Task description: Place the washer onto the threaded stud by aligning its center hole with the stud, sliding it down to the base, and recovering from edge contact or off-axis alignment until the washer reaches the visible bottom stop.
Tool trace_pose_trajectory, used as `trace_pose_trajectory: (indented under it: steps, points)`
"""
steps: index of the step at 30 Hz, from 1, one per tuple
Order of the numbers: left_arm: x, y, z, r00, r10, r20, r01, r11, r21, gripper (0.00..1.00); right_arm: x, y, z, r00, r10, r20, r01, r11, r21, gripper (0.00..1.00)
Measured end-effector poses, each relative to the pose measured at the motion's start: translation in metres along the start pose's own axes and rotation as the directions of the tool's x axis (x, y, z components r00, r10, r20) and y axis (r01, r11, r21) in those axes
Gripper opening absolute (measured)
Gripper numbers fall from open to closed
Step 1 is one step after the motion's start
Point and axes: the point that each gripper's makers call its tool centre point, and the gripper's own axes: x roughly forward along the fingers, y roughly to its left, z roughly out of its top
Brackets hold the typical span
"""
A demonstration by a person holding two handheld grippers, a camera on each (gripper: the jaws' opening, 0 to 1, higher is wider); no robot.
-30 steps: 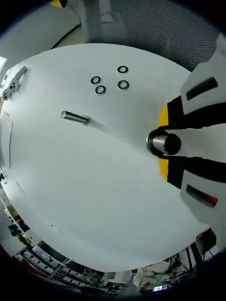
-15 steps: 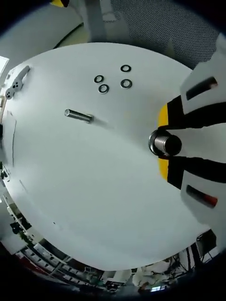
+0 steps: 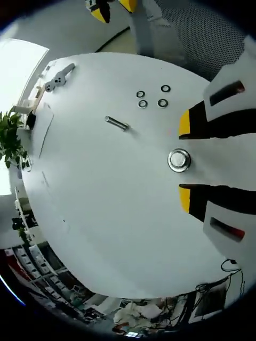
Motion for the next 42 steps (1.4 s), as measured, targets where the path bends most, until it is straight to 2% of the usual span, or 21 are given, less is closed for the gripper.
trace_pose_trajectory:
  steps: [2, 7, 10, 14, 21, 27, 35, 42]
  points:
    - [-0.011, -0.001, -0.008, 1.000, 0.006, 0.018, -0.006, 1.000, -0.002, 0.31, 0.001, -0.002, -0.002, 1.000, -0.009, -0.012, 0.009, 1.000, 0.001, 0.30]
    - [-0.048, -0.012, -0.021, 0.988, 0.014, 0.154, 0.009, 0.989, -0.149, 0.32, 0.001, 0.000, -0.005, 1.000, -0.002, -0.028, 0.002, 1.000, -0.005, 0.30]
    - [-0.066, -0.024, -0.034, 0.983, 0.001, 0.184, 0.038, 0.977, -0.209, 0.35, 0.001, 0.001, -0.005, 1.000, -0.001, -0.031, 0.001, 1.000, -0.003, 0.30]
    - [-0.090, -0.035, -0.047, 0.975, -0.014, 0.220, 0.053, 0.983, -0.173, 0.35, 0.003, 0.002, -0.009, 0.999, 0.003, -0.053, -0.004, 1.000, -0.007, 0.30]
    - [-0.128, -0.032, -0.043, 0.947, -0.007, 0.320, 0.068, 0.982, -0.178, 0.35, 0.003, 0.001, -0.014, 0.997, -0.007, -0.079, 0.007, 1.000, -0.006, 0.30]
    - [-0.144, -0.030, -0.051, 0.940, 0.002, 0.343, 0.059, 0.984, -0.166, 0.36, 0.002, -0.001, -0.010, 0.998, -0.014, -0.056, 0.015, 1.000, 0.018, 0.30]
    - [-0.169, -0.040, -0.057, 0.911, 0.022, 0.412, 0.067, 0.977, -0.200, 0.39, 0.001, -0.003, -0.009, 0.999, -0.026, -0.048, 0.027, 0.999, 0.031, 0.30]
    - [-0.179, -0.041, -0.068, 0.894, 0.087, 0.440, 0.016, 0.974, -0.224, 0.39, 0.001, -0.003, -0.012, 0.997, -0.028, -0.067, 0.030, 0.999, 0.029, 0.30]
